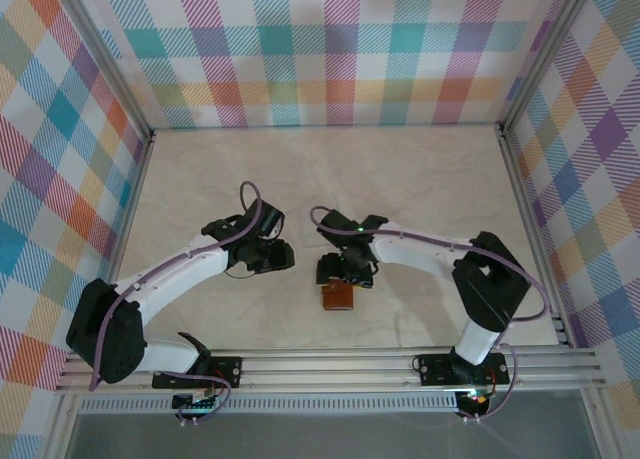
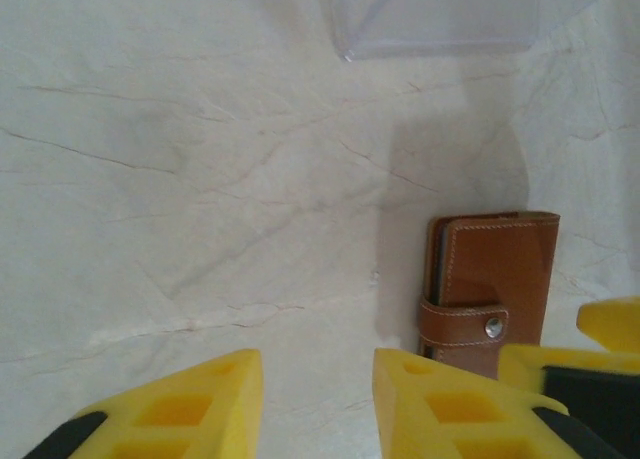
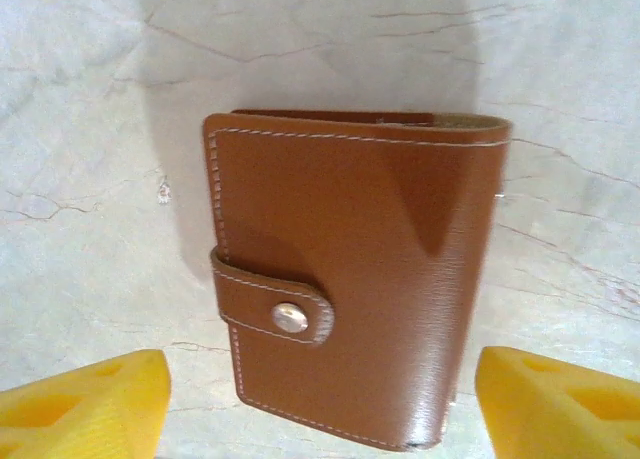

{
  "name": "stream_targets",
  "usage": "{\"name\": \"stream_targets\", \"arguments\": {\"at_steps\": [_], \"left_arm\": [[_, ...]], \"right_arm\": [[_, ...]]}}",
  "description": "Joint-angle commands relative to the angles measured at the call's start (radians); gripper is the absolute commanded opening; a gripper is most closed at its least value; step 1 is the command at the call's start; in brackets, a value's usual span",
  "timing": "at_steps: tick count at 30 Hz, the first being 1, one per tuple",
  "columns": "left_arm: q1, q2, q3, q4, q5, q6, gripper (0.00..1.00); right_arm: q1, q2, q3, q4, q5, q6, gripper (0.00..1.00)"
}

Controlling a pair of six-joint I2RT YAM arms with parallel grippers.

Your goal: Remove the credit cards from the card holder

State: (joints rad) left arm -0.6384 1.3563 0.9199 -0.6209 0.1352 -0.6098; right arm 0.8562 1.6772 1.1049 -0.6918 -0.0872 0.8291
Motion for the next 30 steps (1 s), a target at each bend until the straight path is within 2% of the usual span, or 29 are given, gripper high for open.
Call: {"name": "stream_targets", "arguments": {"at_steps": [1, 6, 9, 17, 23, 30], "left_arm": [[-0.048, 0.058, -0.012, 0.078, 0.061, -0.057, 0.31], [-0.111, 0.134, -0.022, 0.179, 0.103, -0.119, 0.31], [-0.140, 0.172, -0.018, 0.221, 0.113, -0.146, 0.26], [-0.192, 0.273, 0.033, 0.169, 0.033, -0.128, 0.15], [-0.194, 0.342, 0.043, 0.164, 0.025, -0.109, 0.11], [-0.193, 0.370, 0.049, 0.167, 0.021, -0.098, 0.10]], "right_arm": [[-0.058, -0.035, -0.072, 0.114, -0.100, -0.072, 0.72], [-0.127, -0.057, -0.148, 0.194, -0.156, -0.149, 0.60], [-0.161, -0.039, -0.174, 0.239, -0.196, -0.176, 0.54], [-0.192, 0.005, -0.201, 0.334, -0.293, -0.195, 0.46], [-0.197, 0.044, -0.212, 0.347, -0.305, -0.195, 0.44], [-0.197, 0.044, -0.233, 0.364, -0.318, -0.180, 0.35]]}}
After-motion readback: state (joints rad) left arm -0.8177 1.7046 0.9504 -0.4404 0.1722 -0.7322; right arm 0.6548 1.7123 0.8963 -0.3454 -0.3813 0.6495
